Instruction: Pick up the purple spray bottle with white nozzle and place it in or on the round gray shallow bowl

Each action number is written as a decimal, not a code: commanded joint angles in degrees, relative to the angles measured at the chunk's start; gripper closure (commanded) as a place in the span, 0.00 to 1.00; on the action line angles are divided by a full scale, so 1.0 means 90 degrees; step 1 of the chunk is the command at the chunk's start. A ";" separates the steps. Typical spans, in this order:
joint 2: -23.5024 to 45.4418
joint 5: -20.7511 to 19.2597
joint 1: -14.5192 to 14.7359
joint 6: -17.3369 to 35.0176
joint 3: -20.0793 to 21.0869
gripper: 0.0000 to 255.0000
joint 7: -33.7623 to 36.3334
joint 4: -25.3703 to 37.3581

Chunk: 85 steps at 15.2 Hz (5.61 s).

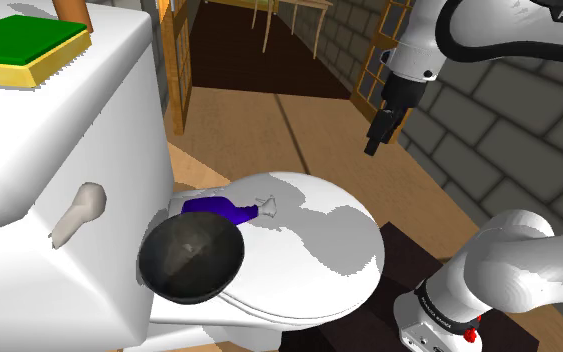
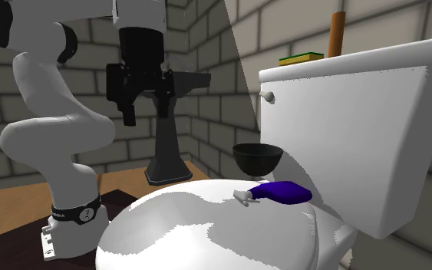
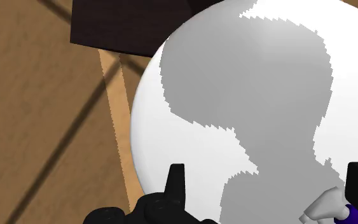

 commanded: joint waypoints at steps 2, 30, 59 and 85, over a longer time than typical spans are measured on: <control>0.0217 0.0022 0.0072 0.0147 0.0058 0.00 -0.0063 0.0043; 0.6076 -0.0791 0.1692 0.2301 0.1722 0.00 -0.1055 0.2941; 0.6033 -0.0780 0.1687 0.2457 0.1725 1.00 -0.1055 0.2744; 0.5339 -0.0543 0.1639 0.0383 0.1764 1.00 -0.1185 0.4159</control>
